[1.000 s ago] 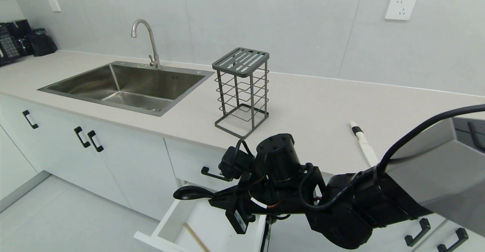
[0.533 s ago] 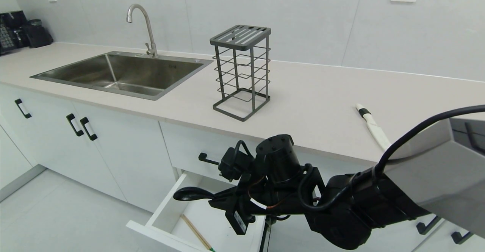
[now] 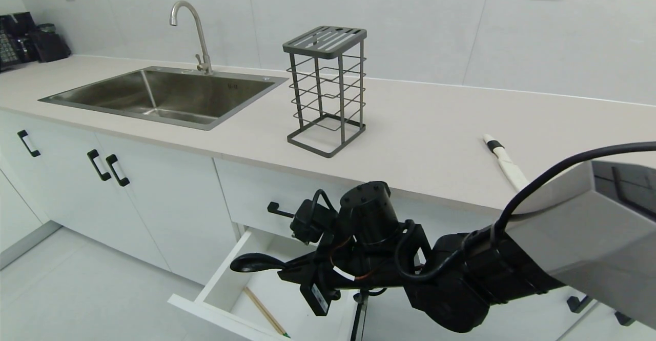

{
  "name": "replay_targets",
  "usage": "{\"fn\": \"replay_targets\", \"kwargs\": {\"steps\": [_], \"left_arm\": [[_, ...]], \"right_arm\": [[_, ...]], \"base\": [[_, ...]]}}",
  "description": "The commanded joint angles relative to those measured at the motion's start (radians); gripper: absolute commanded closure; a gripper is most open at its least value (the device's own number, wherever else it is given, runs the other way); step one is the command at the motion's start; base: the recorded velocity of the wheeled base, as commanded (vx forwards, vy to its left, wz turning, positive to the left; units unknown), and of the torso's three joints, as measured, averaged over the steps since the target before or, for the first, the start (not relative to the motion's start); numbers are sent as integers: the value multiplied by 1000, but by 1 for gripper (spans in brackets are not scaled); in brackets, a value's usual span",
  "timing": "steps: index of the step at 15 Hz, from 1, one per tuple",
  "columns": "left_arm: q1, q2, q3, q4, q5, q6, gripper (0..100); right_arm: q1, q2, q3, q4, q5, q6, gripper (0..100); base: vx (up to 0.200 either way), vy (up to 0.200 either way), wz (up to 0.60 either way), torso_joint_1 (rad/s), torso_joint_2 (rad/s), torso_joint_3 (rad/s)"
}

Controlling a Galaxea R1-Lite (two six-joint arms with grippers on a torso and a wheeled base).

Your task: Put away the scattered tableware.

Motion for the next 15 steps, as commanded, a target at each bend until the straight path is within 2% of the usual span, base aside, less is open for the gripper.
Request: {"fn": "replay_targets", "kwargs": {"steps": [1, 5, 9, 15], "left_arm": [[0, 1, 0, 0, 0, -1, 0], [0, 1, 0, 0, 0, -1, 0], [0, 1, 0, 0, 0, -1, 0], [0, 1, 0, 0, 0, -1, 0]], "right_arm": [[1, 33, -32, 7, 3, -1, 100], [-4, 85, -81, 11, 3, -1, 100], [-6, 134, -161, 71, 1, -62, 100], [-6, 180, -231, 76, 0, -62, 100]], "base": [[0, 0, 0, -178, 373, 198], [0, 0, 0, -139, 311, 168], [0, 0, 0, -16, 33, 19], [0, 0, 0, 0, 0, 0]]}}
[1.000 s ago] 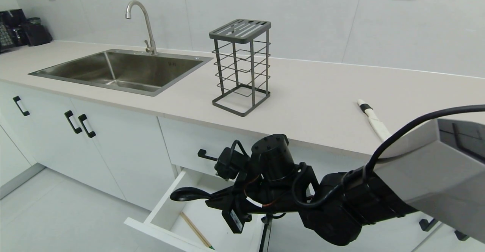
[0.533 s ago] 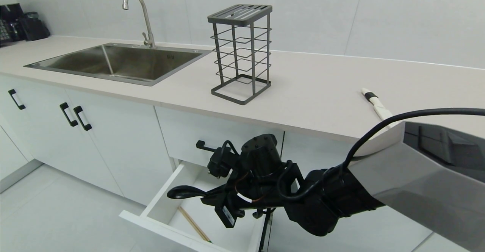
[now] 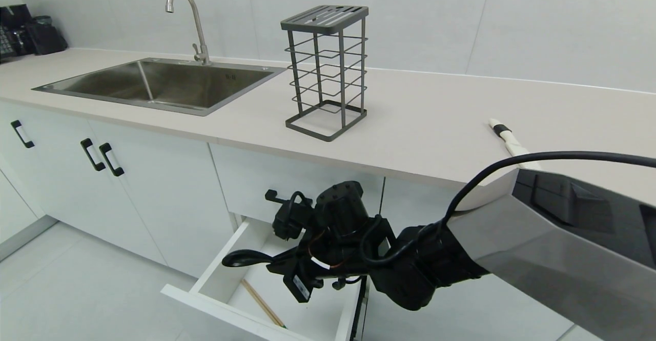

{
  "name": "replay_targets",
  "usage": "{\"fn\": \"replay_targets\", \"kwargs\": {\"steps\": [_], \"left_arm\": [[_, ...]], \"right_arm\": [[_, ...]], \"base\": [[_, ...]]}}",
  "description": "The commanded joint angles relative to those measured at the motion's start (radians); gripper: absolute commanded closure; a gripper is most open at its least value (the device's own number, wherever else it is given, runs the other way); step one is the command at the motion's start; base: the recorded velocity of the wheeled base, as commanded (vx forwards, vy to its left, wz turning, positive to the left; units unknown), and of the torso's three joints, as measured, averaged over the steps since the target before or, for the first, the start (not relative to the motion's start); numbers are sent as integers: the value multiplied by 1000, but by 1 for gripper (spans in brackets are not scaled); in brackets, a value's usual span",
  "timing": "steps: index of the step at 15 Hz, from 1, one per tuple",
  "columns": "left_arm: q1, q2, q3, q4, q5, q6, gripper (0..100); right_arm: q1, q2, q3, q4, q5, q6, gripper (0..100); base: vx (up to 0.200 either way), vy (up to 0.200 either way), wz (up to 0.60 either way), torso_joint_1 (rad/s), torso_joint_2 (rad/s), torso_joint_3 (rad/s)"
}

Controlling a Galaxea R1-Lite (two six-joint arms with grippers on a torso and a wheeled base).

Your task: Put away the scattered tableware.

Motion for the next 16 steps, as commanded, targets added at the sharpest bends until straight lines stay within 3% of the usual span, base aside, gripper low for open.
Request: {"fn": "replay_targets", "kwargs": {"steps": [1, 16], "left_arm": [[-1, 1, 0, 0, 0, -1, 0], [0, 1, 0, 0, 0, -1, 0]], "right_arm": [[0, 41, -41, 2, 0, 1, 100], [-12, 183, -164, 59, -70, -4, 100]], "base": [[0, 0, 0, 0, 0, 0], [0, 0, 0, 0, 0, 0]]}}
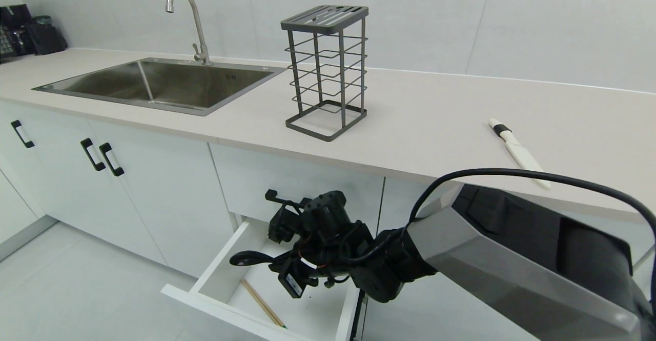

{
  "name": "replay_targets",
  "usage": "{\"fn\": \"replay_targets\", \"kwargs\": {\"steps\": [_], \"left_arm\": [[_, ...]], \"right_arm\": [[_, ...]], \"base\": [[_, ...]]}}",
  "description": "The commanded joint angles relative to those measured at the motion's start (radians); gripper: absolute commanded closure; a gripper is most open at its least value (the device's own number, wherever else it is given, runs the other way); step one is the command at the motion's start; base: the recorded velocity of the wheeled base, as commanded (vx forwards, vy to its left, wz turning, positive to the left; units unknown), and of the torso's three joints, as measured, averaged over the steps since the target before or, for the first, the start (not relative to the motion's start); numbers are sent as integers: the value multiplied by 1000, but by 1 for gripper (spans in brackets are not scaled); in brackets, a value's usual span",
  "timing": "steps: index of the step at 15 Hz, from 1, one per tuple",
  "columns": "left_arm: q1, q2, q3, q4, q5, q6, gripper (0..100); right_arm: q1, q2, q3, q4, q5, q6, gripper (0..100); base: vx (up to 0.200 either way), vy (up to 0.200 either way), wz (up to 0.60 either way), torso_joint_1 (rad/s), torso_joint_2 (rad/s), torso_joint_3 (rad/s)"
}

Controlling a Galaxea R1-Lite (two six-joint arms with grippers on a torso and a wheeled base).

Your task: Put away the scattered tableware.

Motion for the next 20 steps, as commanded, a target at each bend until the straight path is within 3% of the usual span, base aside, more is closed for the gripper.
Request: {"fn": "replay_targets", "kwargs": {"steps": [1, 10, 20], "left_arm": [[0, 1, 0, 0, 0, 0, 0], [0, 1, 0, 0, 0, 0, 0], [-1, 1, 0, 0, 0, 0, 0]], "right_arm": [[1, 33, -11, -2, -13, -2, 100], [-2, 151, -125, 41, -20, -66, 100], [12, 177, -165, 128, -174, -117, 100]], "base": [[0, 0, 0, 0, 0, 0], [0, 0, 0, 0, 0, 0], [0, 0, 0, 0, 0, 0]]}}
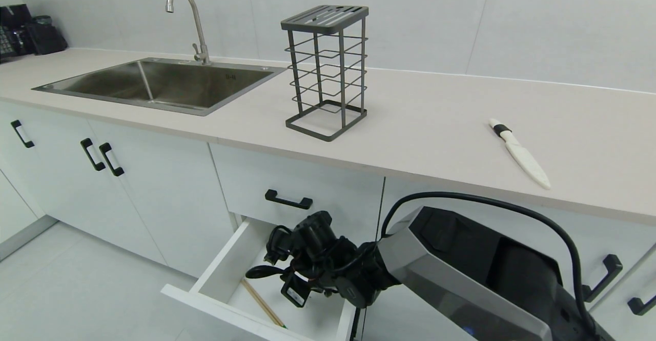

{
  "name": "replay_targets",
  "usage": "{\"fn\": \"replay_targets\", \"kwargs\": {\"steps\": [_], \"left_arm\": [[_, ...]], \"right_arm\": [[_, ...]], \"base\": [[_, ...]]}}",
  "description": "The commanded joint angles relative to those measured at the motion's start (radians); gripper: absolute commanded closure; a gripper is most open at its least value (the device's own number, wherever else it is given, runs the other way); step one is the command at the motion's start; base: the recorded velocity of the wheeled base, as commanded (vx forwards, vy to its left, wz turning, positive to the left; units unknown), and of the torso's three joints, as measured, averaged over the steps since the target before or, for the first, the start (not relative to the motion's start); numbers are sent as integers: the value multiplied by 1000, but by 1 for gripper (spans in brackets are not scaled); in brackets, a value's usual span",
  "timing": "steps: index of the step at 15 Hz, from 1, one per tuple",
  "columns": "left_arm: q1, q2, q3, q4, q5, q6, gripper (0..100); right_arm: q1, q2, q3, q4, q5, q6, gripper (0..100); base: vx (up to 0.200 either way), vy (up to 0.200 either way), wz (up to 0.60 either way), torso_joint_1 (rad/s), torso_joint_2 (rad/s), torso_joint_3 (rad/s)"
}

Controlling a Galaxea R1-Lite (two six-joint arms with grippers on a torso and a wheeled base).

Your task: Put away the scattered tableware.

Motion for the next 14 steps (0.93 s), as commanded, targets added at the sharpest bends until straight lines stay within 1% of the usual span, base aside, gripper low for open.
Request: {"fn": "replay_targets", "kwargs": {"steps": [1, 5, 8, 12, 14], "left_arm": [[0, 1, 0, 0, 0, 0, 0], [0, 1, 0, 0, 0, 0, 0], [0, 1, 0, 0, 0, 0, 0], [0, 1, 0, 0, 0, 0, 0], [0, 1, 0, 0, 0, 0, 0]], "right_arm": [[8, -2, -1, 15, -3, -6, 100], [12, 1, -6, 24, 1, -5, 100], [15, 26, -61, -1, -2, 24, 100], [15, 24, -52, -4, -5, 55, 100], [17, 24, -52, -4, -37, 54, 100]], "base": [[0, 0, 0, 0, 0, 0], [0, 0, 0, 0, 0, 0], [0, 0, 0, 0, 0, 0], [0, 0, 0, 0, 0, 0], [0, 0, 0, 0, 0, 0]]}}
